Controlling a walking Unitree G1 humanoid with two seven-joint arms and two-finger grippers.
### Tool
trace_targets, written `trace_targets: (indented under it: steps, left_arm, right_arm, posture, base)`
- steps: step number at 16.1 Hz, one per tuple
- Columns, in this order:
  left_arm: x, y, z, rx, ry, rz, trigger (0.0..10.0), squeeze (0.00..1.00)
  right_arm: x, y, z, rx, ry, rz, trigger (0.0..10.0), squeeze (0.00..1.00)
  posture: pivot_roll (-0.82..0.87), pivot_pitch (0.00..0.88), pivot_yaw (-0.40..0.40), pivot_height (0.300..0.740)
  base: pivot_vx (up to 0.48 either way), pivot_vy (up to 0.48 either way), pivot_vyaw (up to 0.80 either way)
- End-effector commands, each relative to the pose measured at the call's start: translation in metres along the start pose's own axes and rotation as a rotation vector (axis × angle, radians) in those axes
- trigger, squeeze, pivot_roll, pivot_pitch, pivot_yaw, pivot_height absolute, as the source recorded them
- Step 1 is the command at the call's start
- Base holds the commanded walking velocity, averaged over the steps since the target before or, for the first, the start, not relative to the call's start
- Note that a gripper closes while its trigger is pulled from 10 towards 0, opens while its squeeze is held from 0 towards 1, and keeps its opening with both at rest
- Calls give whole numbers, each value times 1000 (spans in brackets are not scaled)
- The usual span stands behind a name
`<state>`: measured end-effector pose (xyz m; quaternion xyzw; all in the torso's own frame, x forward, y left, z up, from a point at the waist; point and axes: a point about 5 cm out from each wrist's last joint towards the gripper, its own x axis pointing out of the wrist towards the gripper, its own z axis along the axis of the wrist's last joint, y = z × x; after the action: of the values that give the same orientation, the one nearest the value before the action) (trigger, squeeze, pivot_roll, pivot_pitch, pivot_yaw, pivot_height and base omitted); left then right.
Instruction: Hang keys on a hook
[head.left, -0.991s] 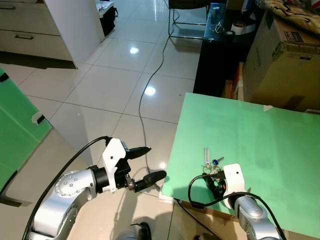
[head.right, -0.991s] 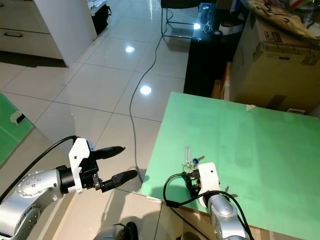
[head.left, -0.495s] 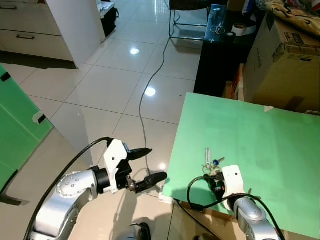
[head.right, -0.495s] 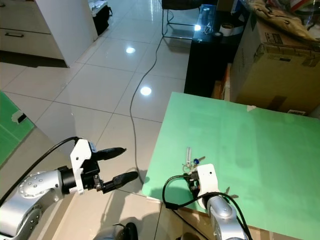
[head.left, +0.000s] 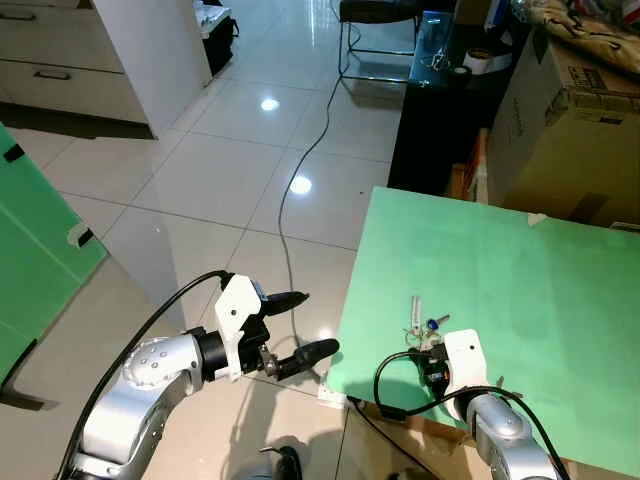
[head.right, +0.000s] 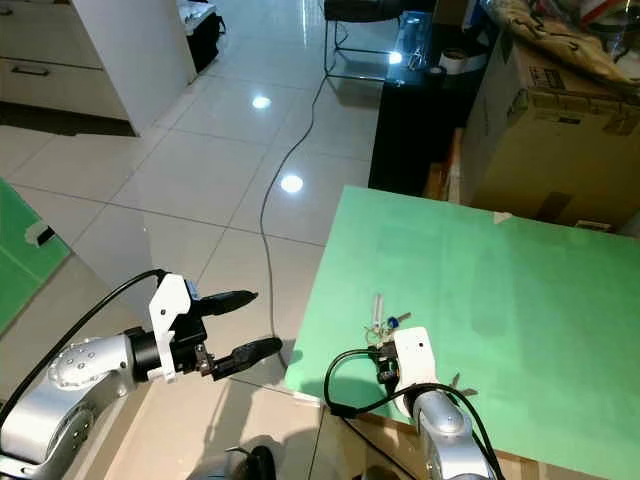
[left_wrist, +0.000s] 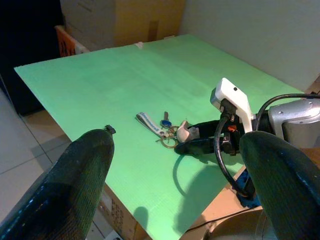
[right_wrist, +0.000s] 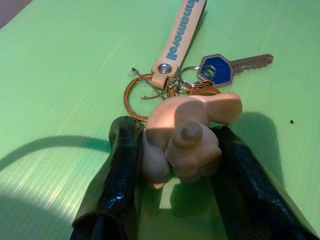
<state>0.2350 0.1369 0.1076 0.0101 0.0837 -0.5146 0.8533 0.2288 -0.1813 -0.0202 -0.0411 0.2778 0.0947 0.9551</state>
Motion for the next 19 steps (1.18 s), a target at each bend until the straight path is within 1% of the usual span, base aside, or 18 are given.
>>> trace_targets:
  steps: [1,2,3,4,5,6,7,8,9,11,12,13,14,15,17,19]
  left_arm:
    - [2,0,-1,11,11,-6,10000,0]
    - [3,2,-2,11,10,-7,10000,0]
    - [5,3,-2,12,8,-6,10000,0]
    - [7,4,-3,3,1,9,10000,0]
    - [9,6,-3,-43,-24,59,10000,0]
    - [11,10,-5,-79,-37,114,10000,0]
    - [16,16,-9,-121,-55,199,10000,0]
    - [18,19,-11,-144,-63,242,10000,0]
    - [23,26,-16,-177,-79,341,10000,0]
    - [28,35,-19,-205,-88,464,10000,0]
    - [28,42,-17,-193,-111,571,10000,0]
    - [27,45,-15,-179,-124,624,10000,0]
    - [25,45,-11,-179,-156,674,10000,0]
    - [21,43,-6,-155,-186,719,10000,0]
    - [15,40,-7,-114,-194,779,10000,0]
    - [17,44,-12,-103,-161,826,10000,0]
  right_arm:
    - [-1,-2,1,-37,-1,-20,0,0]
    - [0,-3,10,-69,-35,-34,0,0]
    - [-1,-4,25,-87,-103,-50,0,0]
    - [-3,-4,41,-82,-178,-60,0,0]
    - [-7,-3,54,-95,-248,-73,0,0]
    - [-10,-2,60,-106,-279,-72,0,0]
    - [-14,-1,71,-103,-330,-71,0,0]
    - [-16,-1,75,-102,-355,-72,0,0]
    - [-22,-1,90,-114,-424,-78,0,0]
    - [-34,-2,108,-146,-516,-117,0,0]
    - [-47,-2,123,-183,-606,-159,902,0]
    - [-53,-2,129,-194,-644,-173,10000,0]
    - [-60,0,133,-187,-684,-182,10000,0]
    - [-65,1,131,-147,-706,-196,10000,0]
    - [-61,-3,116,-118,-658,-215,10000,0]
    - [-52,-3,113,-116,-622,-203,10000,0]
  posture:
    - [-89,81,74,740]
    - [-91,69,75,740]
    - [-93,59,75,740]
    - [-95,44,75,740]
    - [-99,31,75,740]
    - [-102,20,75,740]
    - [-112,0,71,740]
    - [-113,0,70,740]
    - [-122,0,67,740]
    - [-130,0,66,740]
    - [-134,0,66,740]
    - [-133,0,64,740]
    - [-127,0,57,740]
    - [-109,0,45,740]
    - [-97,0,38,740]
    - [-91,0,31,740]
  base:
    - [0,0,0]
    - [0,0,0]
    - [0,0,0]
    - [0,0,0]
    - [0,0,0]
    - [0,0,0]
    - [0,0,0]
    - [0,0,0]
    - [0,0,0]
    - [0,0,0]
    - [0,0,0]
    - [0,0,0]
    - [0,0,0]
    - [0,0,0]
    - [0,0,0]
    - [0,0,0]
